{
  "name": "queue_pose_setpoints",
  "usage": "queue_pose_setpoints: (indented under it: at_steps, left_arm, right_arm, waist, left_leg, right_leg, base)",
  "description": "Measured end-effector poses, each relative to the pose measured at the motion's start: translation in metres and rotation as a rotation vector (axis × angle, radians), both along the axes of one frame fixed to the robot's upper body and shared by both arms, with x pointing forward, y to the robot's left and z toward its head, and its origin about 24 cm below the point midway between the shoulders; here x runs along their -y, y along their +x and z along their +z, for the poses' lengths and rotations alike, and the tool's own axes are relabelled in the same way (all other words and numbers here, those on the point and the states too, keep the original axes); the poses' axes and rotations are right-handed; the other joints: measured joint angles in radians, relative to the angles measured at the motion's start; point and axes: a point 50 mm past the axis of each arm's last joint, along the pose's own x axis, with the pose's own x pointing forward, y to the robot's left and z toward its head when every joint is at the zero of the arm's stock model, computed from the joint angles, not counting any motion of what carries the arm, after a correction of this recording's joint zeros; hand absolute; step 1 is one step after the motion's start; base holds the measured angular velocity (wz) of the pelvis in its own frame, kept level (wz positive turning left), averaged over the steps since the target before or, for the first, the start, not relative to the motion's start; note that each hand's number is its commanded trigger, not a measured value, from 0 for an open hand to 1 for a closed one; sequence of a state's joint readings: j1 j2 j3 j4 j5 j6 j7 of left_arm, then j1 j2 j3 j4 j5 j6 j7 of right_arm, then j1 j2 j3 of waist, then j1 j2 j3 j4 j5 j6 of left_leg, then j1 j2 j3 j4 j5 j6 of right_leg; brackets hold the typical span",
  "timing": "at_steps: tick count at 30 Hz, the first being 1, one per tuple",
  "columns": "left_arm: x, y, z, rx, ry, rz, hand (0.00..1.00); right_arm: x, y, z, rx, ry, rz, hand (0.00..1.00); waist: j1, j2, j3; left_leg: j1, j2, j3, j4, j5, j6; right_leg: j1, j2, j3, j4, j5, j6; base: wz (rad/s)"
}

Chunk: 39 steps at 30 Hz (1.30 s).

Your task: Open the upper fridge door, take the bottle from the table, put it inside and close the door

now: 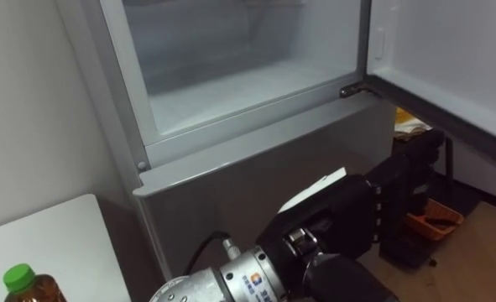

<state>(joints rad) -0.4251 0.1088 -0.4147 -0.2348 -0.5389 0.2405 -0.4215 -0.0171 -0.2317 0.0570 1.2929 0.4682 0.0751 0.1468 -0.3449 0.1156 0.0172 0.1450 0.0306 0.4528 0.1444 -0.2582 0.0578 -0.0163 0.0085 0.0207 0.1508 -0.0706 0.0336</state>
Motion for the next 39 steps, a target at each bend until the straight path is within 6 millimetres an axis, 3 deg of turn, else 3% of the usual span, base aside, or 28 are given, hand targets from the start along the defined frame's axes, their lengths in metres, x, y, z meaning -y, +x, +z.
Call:
queue_pose_setpoints:
  at_steps: [6,9,10,13,16,20,27,29,33,39]
  left_arm:
    - [-0.005,-0.006,-0.014,-0.028,0.043,-0.016,0.00]
    - [-0.014,-0.009,-0.034,-0.085,0.087,0.016,0.00]
    - [-0.019,-0.010,-0.045,-0.119,0.113,0.035,0.00]
    - [-0.031,-0.016,-0.078,-0.226,0.179,0.097,0.00]
    - [-0.041,-0.026,-0.098,-0.294,0.220,0.125,0.00]
    - [-0.048,-0.028,-0.110,-0.339,0.246,0.142,0.00]
    - [-0.063,-0.043,-0.138,-0.446,0.250,0.208,0.00]
    - [-0.068,-0.050,-0.153,-0.491,0.298,0.235,0.00]
    - [-0.077,-0.060,-0.177,-0.547,0.381,0.296,0.00]
    - [-0.092,-0.071,-0.210,-0.638,0.496,0.352,0.00]
  right_arm:
    - [-0.002,-0.002,-0.001,-0.009,-0.013,-0.031,0.00]
    - [-0.009,-0.001,-0.003,-0.004,-0.001,-0.030,0.00]
    - [-0.013,0.000,-0.004,-0.002,0.009,-0.028,0.00]
    - [-0.015,-0.004,-0.005,-0.006,0.015,-0.030,0.00]
    - [-0.015,-0.002,-0.005,0.000,0.009,-0.030,0.00]
    - [-0.016,-0.001,-0.005,0.001,-0.007,0.023,0.00]
    - [-0.024,0.000,-0.006,-0.003,-0.002,0.074,0.00]
    - [-0.027,0.000,-0.007,-0.012,-0.015,0.101,0.00]
    - [-0.029,0.003,-0.007,-0.008,-0.024,0.142,0.00]
    - [-0.031,0.006,-0.007,0.012,-0.018,0.152,0.00]
  waist:
    - [0.048,-0.010,0.0034]
    - [0.052,-0.023,-0.0014]
    - [0.057,-0.037,0.0019]
    - [0.083,-0.058,-0.0010]
    - [0.107,-0.060,-0.0029]
    - [0.159,-0.060,-0.0057]
    - [0.189,-0.070,-0.0059]
    - [0.197,-0.080,-0.0093]
    - [0.227,-0.087,-0.0077]
    - [0.258,-0.100,-0.0073]
  left_leg:
    - [-0.003,0.003,-0.011,0.001,0.000,-0.003]
    - [-0.014,0.002,-0.044,0.009,0.003,-0.005]
    - [-0.015,0.004,-0.054,0.011,0.005,-0.008]
    - [-0.023,0.005,-0.101,0.019,0.005,-0.009]
    - [-0.044,0.006,-0.129,0.025,0.005,-0.009]
    - [-0.047,0.008,-0.154,0.029,0.008,-0.014]
    - [-0.032,0.007,-0.196,0.026,0.011,-0.020]
    - [-0.032,0.004,-0.215,0.025,0.015,-0.022]
    - [-0.032,0.004,-0.221,0.023,0.019,-0.023]
    - [-0.048,-0.006,-0.265,0.023,0.028,-0.023]
  right_leg:
    - [0.004,0.001,-0.007,0.001,-0.004,-0.004]
    - [0.008,-0.001,-0.027,0.002,-0.009,-0.007]
    - [0.014,-0.001,-0.033,0.001,-0.010,-0.009]
    - [0.022,-0.001,-0.054,-0.002,-0.014,-0.015]
    - [0.018,-0.006,-0.085,-0.005,-0.016,-0.017]
    - [0.028,-0.007,-0.109,-0.011,-0.016,-0.020]
    - [0.066,-0.011,-0.153,-0.015,-0.029,-0.028]
    - [0.070,-0.015,-0.164,-0.011,-0.039,-0.027]
    - [0.072,-0.016,-0.175,-0.011,-0.040,-0.029]
    - [0.070,-0.024,-0.209,-0.015,-0.044,-0.028]
  base:
    - [0.06]
    - [0.24]
    - [0.20]
    - [0.18]
    - [0.28]
    - [0.18]
    - [0.18]
    - [0.25]
    - [0.07]
    - [0.18]
